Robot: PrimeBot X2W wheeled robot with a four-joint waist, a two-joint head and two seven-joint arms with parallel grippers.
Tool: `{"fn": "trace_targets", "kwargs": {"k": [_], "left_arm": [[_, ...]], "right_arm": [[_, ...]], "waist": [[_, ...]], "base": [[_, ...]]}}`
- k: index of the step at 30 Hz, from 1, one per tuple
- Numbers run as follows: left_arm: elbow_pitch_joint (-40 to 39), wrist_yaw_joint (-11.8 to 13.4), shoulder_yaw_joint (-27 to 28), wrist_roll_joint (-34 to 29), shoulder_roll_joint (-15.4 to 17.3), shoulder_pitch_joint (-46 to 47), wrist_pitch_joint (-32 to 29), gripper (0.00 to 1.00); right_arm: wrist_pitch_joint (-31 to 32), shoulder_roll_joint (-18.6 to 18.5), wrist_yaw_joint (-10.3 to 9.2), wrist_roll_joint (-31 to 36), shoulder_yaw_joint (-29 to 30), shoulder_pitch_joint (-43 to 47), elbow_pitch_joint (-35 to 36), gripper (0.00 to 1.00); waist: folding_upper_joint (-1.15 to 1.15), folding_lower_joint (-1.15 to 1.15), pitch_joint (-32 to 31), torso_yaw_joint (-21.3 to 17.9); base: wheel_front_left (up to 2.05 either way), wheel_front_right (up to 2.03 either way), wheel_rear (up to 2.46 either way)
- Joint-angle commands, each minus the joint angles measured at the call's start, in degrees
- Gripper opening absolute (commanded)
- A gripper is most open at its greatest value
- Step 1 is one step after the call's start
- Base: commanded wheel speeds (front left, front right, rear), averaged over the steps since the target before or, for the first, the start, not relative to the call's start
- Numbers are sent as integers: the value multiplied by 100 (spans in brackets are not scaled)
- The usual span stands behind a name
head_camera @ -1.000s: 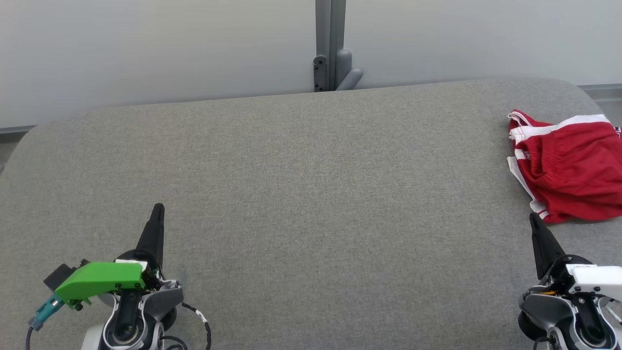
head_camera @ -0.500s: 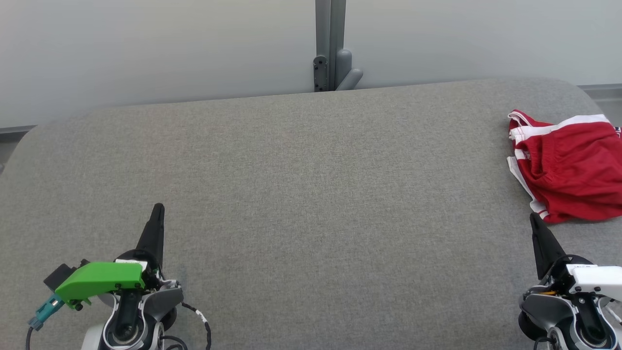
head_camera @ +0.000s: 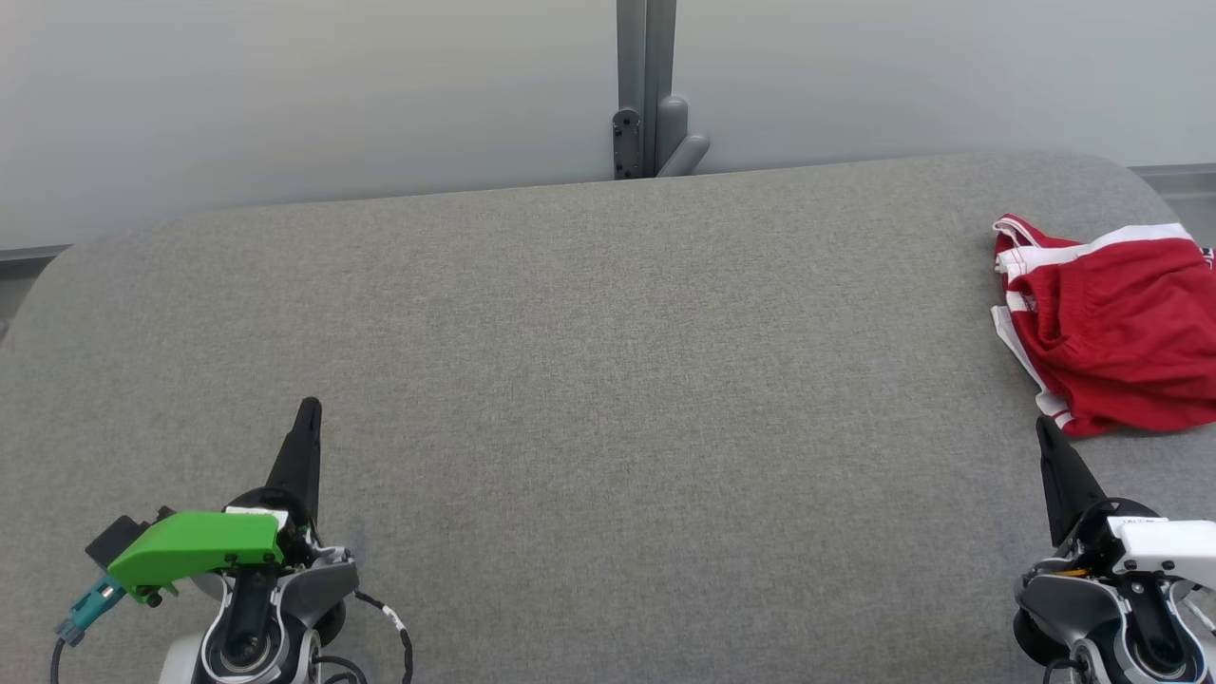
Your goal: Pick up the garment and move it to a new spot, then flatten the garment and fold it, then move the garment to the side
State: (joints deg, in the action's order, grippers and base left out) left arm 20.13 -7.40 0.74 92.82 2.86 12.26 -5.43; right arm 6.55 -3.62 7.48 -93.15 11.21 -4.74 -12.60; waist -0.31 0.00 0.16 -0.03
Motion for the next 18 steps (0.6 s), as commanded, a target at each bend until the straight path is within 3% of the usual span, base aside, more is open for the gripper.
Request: {"fn": "trace_targets", "kwargs": {"k": [1,18], "left_arm": [[8,-28,15,33,3,57,-4,0],[7,-28,15,33,3,57,-3,0]], "right_arm": [[36,-8,2,29,14,54,24,0],[42,3,2,46,28,50,23,0]], "waist": [[31,0,0,0],[31,0,0,0]], "base": [[0,0,0],[0,0,0]]}}
